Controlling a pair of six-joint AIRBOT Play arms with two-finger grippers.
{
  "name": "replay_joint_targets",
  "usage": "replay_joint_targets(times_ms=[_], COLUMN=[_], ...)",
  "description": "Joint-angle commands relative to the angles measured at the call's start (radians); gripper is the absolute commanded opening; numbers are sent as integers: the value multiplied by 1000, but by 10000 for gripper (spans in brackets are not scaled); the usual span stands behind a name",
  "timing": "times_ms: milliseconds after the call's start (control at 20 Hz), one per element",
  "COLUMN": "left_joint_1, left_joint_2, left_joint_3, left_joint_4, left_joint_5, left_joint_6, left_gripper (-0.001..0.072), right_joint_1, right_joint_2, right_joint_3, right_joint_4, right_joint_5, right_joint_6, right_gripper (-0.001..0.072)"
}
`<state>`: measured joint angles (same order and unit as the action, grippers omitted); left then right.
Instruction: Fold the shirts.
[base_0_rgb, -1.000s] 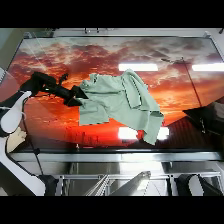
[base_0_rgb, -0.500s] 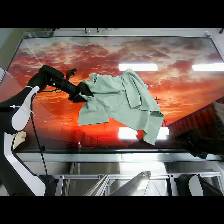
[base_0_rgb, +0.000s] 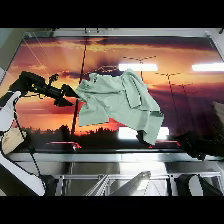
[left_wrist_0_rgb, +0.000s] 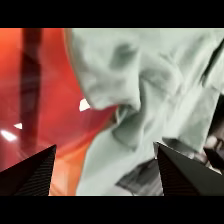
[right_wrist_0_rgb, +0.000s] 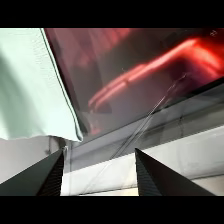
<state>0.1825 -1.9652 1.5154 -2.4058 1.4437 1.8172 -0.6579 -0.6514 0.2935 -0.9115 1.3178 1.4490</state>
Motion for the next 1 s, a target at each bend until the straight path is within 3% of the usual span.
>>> replay_joint_targets(times_ms=[0,150,350,400,450,700,950], left_joint_1=[-38,-130,-224,-238,-249,-236,-215], left_joint_2=[0,-25,-80,-78,-77,-77,-77], left_joint_3=[-21,-19,78,104,133,216,216], left_joint_4=[-4,-7,-39,-48,-46,-47,-47], left_joint_5=[-156,-225,-208,-196,-168,-59,17], left_joint_6=[3,3,2,3,5,-5,-5], left_gripper=[699,699,688,445,43,17,17], right_joint_1=[0,0,0,0,0,17,249], right_joint_2=[1,1,1,0,0,-6,-93], right_joint_3=[-1,-2,-8,-23,-43,-179,-193], right_joint_4=[93,108,105,105,106,177,272], right_joint_5=[-12,-9,-1,-2,-9,-175,-356], right_joint_6=[-38,-34,9,23,27,14,29], right_gripper=[483,484,484,484,484,484,484])
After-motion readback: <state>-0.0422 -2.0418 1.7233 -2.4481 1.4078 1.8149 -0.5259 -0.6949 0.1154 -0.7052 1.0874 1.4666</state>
